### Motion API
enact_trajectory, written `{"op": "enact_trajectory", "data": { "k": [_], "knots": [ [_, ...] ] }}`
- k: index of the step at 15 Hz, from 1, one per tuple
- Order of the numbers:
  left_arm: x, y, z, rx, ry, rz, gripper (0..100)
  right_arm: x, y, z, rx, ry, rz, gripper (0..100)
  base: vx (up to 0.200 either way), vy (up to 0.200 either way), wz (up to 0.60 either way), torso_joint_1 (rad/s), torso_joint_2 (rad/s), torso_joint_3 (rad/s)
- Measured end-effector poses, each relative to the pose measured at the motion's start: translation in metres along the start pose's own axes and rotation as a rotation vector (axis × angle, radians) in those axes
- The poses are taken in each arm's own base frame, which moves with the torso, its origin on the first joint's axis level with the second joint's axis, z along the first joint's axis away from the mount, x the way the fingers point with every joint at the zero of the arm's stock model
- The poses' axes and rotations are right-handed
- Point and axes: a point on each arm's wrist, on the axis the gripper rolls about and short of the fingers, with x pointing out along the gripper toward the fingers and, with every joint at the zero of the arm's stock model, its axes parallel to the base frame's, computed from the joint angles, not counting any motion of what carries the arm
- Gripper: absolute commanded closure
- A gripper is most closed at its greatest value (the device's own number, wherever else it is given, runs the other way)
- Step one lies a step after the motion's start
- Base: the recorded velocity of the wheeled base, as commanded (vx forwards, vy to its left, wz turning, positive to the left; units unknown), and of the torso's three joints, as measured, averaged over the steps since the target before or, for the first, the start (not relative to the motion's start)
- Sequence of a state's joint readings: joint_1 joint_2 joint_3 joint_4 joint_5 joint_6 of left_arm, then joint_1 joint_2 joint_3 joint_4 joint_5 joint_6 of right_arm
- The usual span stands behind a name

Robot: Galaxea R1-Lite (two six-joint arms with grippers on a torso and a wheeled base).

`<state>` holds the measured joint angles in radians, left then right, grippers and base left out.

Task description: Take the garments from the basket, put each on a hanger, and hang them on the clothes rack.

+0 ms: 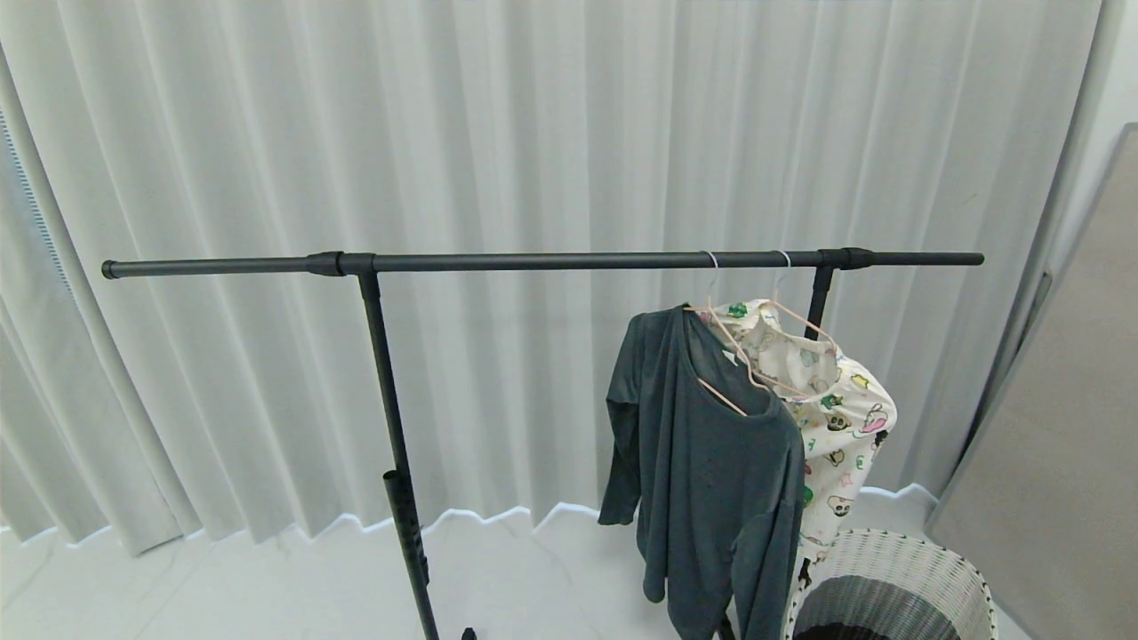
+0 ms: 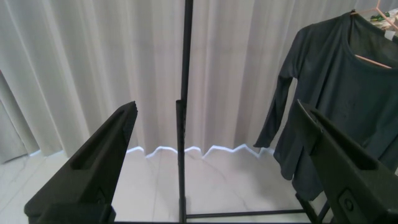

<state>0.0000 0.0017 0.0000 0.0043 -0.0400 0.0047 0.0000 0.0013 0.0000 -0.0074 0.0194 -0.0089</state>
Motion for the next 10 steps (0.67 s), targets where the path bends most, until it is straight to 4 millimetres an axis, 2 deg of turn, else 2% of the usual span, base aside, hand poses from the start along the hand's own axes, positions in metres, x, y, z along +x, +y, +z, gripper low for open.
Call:
{"op": "enact_trajectory", "data": {
  "k": [10],
  "knots": [
    [0.0000, 0.0000, 0.0000, 0.000, 0.000, 0.000, 0, 0.0000, 0.0000, 0.0000, -0.002, 0.000, 0.000, 0, 0.000, 0.000, 0.00, 0.000, 0.00, 0.000]
  ]
}}
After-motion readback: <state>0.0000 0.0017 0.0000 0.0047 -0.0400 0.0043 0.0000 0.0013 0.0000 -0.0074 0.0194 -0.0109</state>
